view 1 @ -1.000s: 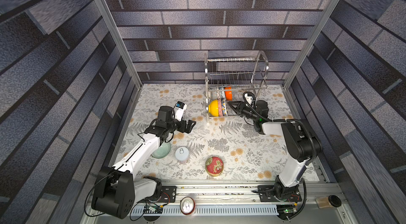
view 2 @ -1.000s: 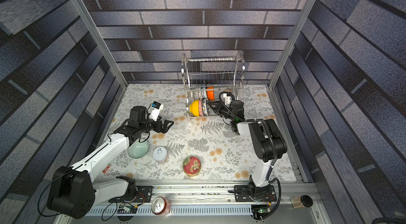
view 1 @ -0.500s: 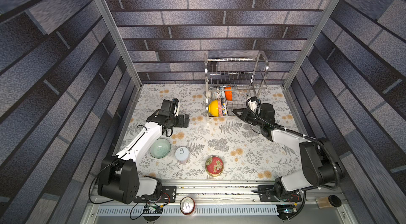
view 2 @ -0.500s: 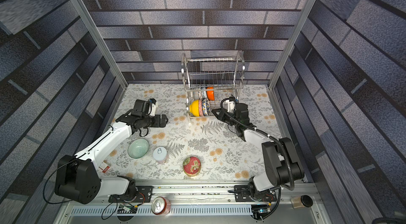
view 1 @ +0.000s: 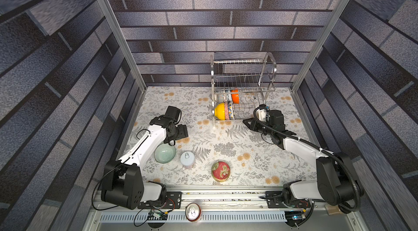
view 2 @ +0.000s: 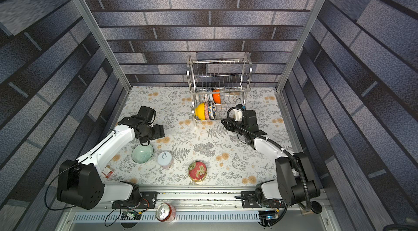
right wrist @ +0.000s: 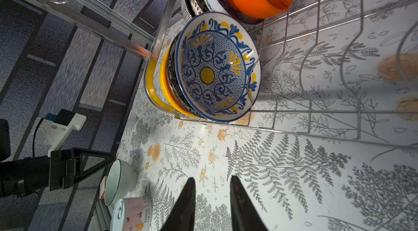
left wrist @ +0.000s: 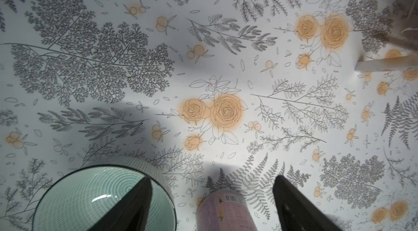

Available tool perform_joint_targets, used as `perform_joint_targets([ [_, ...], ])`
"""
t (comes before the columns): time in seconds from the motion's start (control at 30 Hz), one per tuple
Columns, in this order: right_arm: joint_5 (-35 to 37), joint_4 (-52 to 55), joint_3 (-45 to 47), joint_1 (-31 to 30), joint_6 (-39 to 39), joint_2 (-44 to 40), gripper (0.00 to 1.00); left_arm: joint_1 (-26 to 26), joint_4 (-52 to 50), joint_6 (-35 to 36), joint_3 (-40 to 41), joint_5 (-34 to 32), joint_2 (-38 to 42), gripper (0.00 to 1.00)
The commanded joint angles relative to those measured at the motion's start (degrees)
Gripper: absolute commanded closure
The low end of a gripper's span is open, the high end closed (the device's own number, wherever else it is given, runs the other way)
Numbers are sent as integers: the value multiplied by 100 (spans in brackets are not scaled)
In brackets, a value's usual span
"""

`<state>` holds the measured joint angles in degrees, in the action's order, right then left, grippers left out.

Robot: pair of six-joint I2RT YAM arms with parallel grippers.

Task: Load bowls into a dish rack
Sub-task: Pick up the bowl from the middle-left of the table.

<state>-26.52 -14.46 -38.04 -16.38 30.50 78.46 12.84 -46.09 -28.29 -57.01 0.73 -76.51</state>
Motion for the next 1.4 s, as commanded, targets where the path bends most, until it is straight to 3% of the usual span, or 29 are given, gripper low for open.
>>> perform_joint_targets([
  [0.0,108,118,95,-83,-211,-194,71,-45,-620,-602,37,-425,249,19],
  [0.3,217,84,160,-213,-304,-296,73,-50,-804,-1161,300,-550,58,44],
  [0.87,324,217,133,-260,-440,-334,73,-155,-309,-830,441,-594,-940,84],
  [1.1,339,292,95,-265,-454,-298,74,-252,-241,-687,433,-627,-895,92],
  [1.37,759,509,74,-260,-435,-455,77,-119,-449,-267,-163,-808,-795,97],
])
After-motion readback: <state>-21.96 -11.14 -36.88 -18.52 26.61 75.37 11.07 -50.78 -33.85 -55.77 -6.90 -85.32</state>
